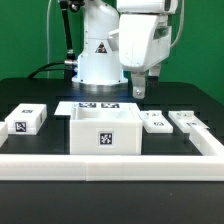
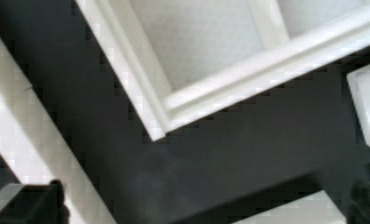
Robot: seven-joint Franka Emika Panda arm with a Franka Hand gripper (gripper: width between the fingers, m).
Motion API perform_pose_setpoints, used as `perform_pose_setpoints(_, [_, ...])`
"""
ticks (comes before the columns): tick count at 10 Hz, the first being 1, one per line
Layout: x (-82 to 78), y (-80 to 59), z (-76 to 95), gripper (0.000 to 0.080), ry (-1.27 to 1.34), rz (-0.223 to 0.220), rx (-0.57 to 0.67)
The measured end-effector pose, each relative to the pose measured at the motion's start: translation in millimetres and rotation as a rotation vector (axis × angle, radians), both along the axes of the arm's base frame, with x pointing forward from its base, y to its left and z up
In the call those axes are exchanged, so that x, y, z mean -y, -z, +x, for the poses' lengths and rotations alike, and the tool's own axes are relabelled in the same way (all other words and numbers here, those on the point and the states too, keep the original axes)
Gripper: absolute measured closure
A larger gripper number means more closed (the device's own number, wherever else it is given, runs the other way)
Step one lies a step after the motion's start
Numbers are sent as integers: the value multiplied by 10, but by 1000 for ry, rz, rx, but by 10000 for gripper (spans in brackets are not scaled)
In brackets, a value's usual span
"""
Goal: Assemble cabinet
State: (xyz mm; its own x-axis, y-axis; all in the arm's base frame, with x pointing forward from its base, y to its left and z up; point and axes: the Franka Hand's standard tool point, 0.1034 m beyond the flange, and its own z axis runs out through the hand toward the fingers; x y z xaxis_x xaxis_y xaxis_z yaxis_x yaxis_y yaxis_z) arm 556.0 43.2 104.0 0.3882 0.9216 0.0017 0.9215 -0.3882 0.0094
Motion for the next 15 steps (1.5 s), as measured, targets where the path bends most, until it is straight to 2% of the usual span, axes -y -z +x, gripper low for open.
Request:
perform_pose_setpoints(4, [8,4,4,1,-16,0,4])
perform_pose_setpoints(7, [104,55,-22,1,-219,-6,37])
perform_pose_setpoints(11, [107,64,-33,1,-219,-6,35])
perform_pose_setpoints(15, [328,163,-218,1,-289,-6,9])
